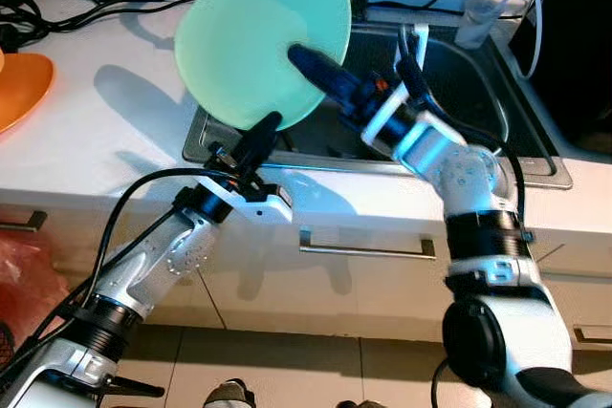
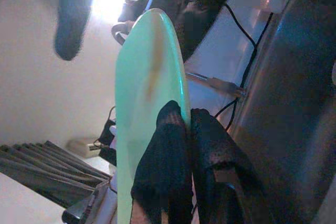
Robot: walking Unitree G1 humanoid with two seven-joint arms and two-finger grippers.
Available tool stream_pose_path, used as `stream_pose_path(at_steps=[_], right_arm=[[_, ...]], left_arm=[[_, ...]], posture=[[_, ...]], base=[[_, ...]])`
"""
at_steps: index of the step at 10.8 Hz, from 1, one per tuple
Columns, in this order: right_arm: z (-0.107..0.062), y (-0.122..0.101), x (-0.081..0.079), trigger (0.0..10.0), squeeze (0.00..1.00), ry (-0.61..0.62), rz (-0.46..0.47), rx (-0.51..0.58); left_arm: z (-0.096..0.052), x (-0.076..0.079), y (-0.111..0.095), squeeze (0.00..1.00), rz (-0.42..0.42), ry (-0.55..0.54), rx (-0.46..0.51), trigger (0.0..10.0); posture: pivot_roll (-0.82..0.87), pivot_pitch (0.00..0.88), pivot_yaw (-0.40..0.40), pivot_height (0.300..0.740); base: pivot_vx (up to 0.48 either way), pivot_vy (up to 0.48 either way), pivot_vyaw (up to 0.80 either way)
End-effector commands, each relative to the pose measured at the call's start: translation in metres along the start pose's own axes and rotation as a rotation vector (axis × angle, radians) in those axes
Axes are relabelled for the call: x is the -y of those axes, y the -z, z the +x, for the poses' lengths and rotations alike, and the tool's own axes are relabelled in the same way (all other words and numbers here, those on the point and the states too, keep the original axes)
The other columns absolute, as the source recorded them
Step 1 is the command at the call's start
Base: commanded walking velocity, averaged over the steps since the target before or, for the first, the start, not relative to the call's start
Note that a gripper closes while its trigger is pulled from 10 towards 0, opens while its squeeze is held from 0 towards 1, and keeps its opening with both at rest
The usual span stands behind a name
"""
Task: Kitchen organization
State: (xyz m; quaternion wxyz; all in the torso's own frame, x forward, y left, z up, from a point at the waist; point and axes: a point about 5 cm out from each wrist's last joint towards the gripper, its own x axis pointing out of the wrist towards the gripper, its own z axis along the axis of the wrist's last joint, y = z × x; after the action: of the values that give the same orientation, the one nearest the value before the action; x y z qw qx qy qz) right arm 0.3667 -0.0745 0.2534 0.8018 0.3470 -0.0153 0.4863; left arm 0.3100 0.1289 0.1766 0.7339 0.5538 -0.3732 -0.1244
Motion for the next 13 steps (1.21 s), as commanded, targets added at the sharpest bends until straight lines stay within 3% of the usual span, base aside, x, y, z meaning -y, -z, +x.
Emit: stream_pose_path(at_steps=[1,3,4,5,13], right_arm=[[0.003,-0.011,-0.003,10.0,0.00,-0.043,-0.016,0.050],[0.005,-0.014,-0.001,10.0,0.00,-0.049,-0.029,0.057],[0.007,-0.015,0.004,7.0,0.00,-0.043,-0.031,0.063],[0.009,-0.016,0.006,0.0,0.00,-0.041,-0.021,0.071],[0.011,-0.007,0.015,0.0,0.00,-0.022,-0.001,0.052]], left_arm=[[-0.008,0.021,-0.012,0.00,-0.026,0.106,0.034,0.0],[-0.009,0.022,-0.014,0.00,-0.028,0.103,0.032,0.0],[-0.011,0.023,-0.015,0.00,-0.031,0.102,0.024,0.0],[-0.011,0.024,-0.017,0.00,-0.035,0.104,0.027,0.0],[-0.013,0.025,-0.022,0.00,-0.040,0.098,0.025,0.0]], posture=[[0.07,0.155,-0.044,0.740],[0.06,0.154,-0.042,0.740],[0.07,0.155,-0.046,0.740],[0.07,0.157,-0.049,0.740],[0.07,0.161,-0.057,0.740]], base=[[0.000,0.000,0.00],[0.000,0.000,0.00],[0.000,0.000,0.00],[0.000,0.000,0.00],[0.000,0.000,0.00]])
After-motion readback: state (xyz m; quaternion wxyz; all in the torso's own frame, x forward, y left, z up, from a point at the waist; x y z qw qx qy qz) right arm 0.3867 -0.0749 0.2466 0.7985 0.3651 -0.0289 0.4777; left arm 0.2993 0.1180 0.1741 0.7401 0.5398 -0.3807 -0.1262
